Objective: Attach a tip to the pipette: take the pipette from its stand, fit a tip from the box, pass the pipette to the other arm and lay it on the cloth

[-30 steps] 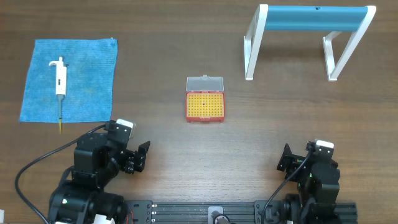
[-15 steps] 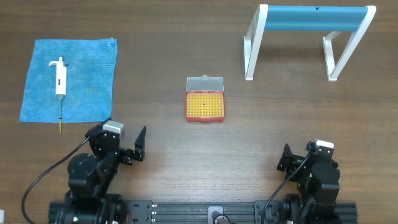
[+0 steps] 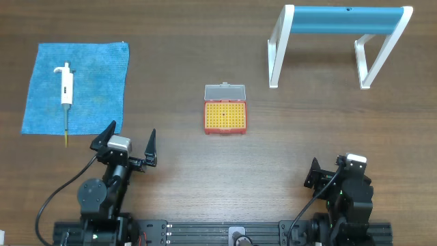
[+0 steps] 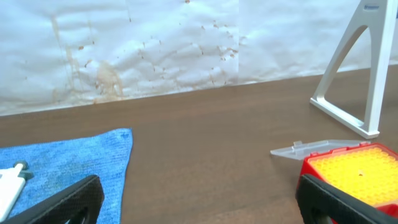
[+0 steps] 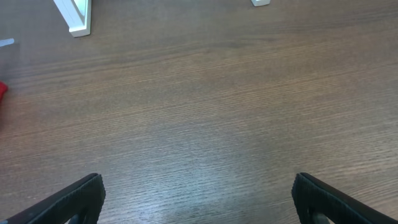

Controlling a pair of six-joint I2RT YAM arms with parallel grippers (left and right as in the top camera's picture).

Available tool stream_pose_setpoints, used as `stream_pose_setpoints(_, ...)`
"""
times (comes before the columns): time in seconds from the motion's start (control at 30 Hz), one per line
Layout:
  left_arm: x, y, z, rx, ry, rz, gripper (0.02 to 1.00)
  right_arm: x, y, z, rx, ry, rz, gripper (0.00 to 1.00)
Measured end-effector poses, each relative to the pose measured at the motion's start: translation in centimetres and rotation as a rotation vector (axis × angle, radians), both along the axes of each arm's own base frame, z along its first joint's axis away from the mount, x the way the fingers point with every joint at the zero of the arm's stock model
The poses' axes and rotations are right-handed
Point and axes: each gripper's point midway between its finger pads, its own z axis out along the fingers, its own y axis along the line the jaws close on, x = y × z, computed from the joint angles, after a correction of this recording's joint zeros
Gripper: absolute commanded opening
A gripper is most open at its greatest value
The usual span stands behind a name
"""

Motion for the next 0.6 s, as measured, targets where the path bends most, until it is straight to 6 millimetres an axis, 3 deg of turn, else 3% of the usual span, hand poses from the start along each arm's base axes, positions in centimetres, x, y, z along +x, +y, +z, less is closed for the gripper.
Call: stream_pose_setpoints(0.6,0.03,0.00,-0.13,0.000,0.000,0.000,0.996,-0.01,-0.01,-0.01,0.000,0.000,0.000,0.974)
